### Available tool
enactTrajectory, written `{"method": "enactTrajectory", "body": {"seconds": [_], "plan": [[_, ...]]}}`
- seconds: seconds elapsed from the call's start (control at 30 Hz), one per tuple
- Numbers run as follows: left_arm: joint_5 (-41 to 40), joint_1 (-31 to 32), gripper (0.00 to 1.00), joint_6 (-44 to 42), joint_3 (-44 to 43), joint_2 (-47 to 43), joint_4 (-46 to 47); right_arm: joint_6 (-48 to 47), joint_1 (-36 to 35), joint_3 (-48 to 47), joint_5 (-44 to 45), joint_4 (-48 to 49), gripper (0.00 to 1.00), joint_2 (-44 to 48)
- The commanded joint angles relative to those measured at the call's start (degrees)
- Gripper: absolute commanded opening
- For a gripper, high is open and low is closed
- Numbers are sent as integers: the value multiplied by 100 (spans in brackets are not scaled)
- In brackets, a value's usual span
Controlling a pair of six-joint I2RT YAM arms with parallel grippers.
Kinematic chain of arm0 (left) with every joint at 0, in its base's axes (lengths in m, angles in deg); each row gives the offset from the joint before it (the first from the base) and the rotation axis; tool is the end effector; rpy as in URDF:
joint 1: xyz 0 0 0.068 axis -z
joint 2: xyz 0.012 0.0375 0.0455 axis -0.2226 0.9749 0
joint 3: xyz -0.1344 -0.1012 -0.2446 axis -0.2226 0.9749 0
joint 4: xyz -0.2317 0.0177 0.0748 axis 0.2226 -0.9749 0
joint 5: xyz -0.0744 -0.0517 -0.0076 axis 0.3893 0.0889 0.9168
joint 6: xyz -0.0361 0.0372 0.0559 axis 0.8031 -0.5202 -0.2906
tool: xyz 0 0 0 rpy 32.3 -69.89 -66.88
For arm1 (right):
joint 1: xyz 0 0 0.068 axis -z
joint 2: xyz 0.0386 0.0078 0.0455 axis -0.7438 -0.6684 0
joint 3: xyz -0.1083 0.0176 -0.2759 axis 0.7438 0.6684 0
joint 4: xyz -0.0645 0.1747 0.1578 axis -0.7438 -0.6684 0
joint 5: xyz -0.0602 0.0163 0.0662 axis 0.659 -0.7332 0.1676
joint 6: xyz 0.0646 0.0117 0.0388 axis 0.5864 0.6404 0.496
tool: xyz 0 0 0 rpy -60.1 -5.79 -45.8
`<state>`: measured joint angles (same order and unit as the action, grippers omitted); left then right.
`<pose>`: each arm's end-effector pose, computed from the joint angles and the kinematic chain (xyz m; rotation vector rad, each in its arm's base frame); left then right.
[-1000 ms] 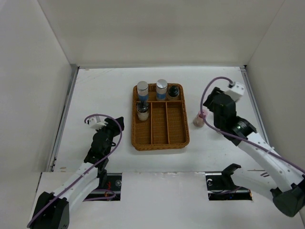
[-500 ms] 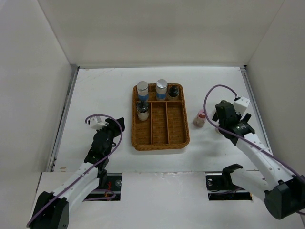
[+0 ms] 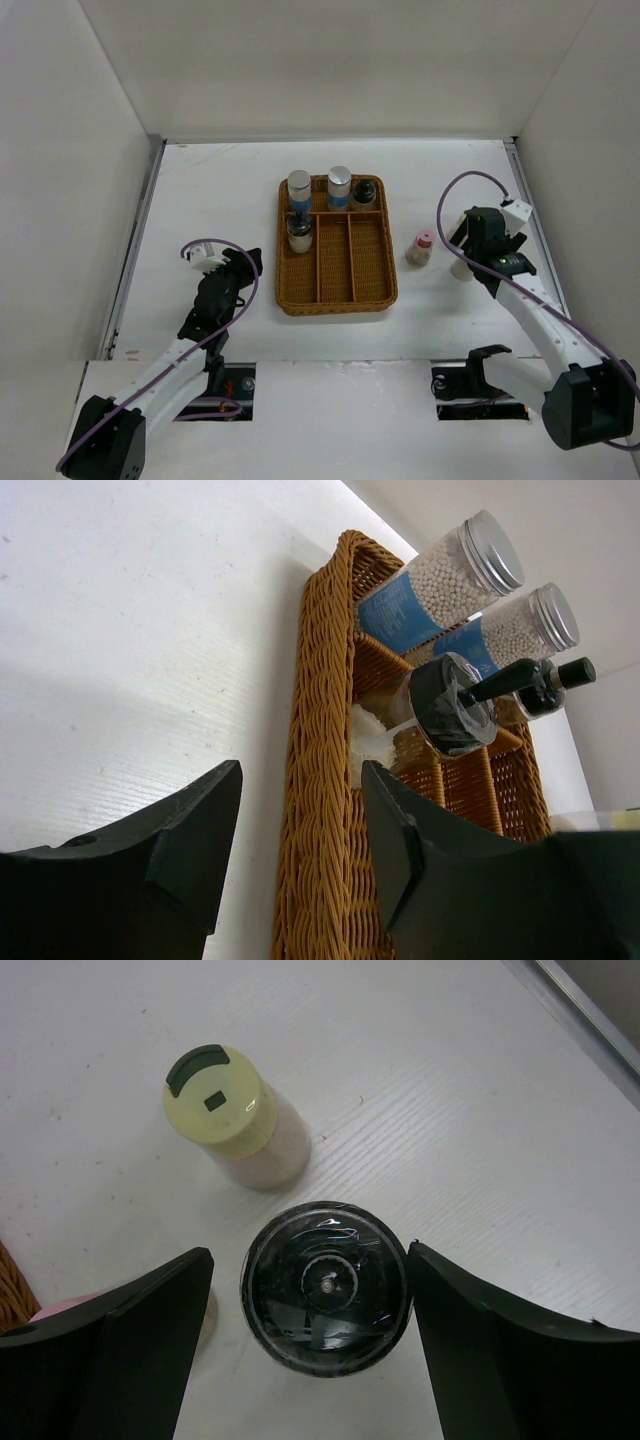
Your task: Organize the condiment bottles
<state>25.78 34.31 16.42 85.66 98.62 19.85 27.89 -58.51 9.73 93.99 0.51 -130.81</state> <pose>0.1480 -0.0371 0.1921 -0.5654 1.6444 -0.5884 0.2014 0.0003 0.2641 0.7004 2.0293 -0.2501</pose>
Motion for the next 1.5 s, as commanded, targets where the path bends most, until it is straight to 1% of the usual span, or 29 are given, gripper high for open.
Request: {"method": "enactTrajectory", "body": {"seconds": [0.0,0.23,0.3,0.37,0.47,0.5,0.6,0.7,0.8,0.9,1.0,1.1,1.2,1.27,1.37,1.47], "plan": [[-24,21,49,0,123,14,274,-8,110,37,-185,453,84,-8],[-24,21,49,-9,123,-12,274,9,215,11,-308,470,84,-306],[-24,21,49,-9,123,-12,274,18,215,2,-308,514,82,-377],[-24,21,49,-9,123,-12,274,18,215,2,-317,541,77,-394],[-24,21,49,-17,123,-4,274,36,198,10,-265,541,61,-255],[-24,21,49,-17,123,5,274,36,189,11,-212,523,58,-149],[-32,21,49,-17,114,31,274,62,41,-121,-71,235,54,281],[-32,12,49,-17,114,40,274,89,-363,-471,157,-301,53,720],[-32,12,49,-17,114,31,274,97,-951,-937,351,-750,53,994],[-32,-5,49,-17,114,5,274,325,-1820,-1368,360,-971,53,977],[-32,-40,49,-26,122,-39,256,554,-2805,-1799,421,-936,53,653],[-32,-49,49,-26,123,-56,239,660,-3650,-2186,474,-665,53,161],[-32,-76,49,-26,123,-56,230,634,-4422,-2519,352,54,53,-497],[-41,-119,48,-26,123,-74,221,564,-4749,-2713,220,529,53,-963],[-94,-190,48,-26,131,-153,186,423,-4969,-2959,-52,1110,53,-1640],[-173,-216,48,-26,140,-267,37,274,-5110,-3363,-386,1454,52,-2361]]}}
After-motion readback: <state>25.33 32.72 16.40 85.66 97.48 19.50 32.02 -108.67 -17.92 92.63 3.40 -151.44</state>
